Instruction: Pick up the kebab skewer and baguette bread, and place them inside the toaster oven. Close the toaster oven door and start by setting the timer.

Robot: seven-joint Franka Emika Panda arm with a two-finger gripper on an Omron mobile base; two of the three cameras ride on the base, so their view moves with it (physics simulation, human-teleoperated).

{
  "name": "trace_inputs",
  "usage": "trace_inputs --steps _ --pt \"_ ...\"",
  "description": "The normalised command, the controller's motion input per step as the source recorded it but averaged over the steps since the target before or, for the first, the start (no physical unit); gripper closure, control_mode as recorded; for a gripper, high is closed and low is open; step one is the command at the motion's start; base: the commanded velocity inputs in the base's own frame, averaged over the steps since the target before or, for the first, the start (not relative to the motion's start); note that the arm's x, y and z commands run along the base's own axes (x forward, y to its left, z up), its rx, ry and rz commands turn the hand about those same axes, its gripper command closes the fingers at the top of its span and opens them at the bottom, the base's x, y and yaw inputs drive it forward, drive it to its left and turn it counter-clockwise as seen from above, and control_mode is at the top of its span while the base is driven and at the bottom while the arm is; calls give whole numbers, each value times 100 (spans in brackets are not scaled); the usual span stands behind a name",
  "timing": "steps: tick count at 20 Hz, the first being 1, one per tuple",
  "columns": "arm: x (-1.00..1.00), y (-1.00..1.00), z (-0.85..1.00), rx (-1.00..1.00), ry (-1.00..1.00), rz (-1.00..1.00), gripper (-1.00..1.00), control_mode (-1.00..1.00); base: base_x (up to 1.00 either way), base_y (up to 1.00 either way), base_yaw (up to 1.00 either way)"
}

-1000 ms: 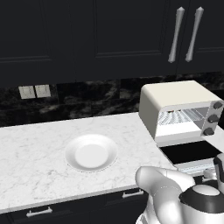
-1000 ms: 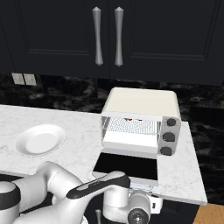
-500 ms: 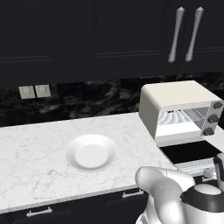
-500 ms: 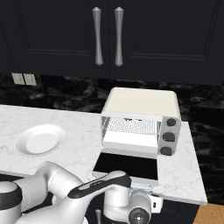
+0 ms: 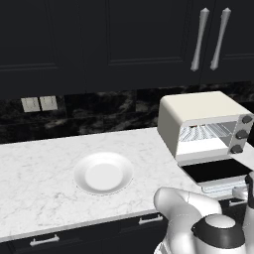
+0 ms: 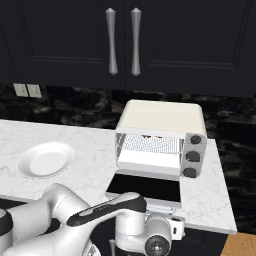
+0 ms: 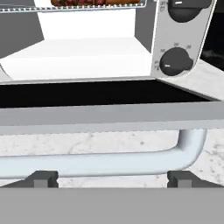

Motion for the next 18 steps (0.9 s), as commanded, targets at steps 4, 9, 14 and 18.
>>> trace_inputs --steps 4,9,14,18 --pt "24 23 32 0 -5 0 -100 -100 0 0 0" --pt "0 0 -1 0 0 -1 -100 -100 0 0 0" --pt "-35 -20 -13 0 0 -6 -100 -100 0 0 0" --pt "-18 -16 -9 0 0 -6 -100 -100 0 0 0"
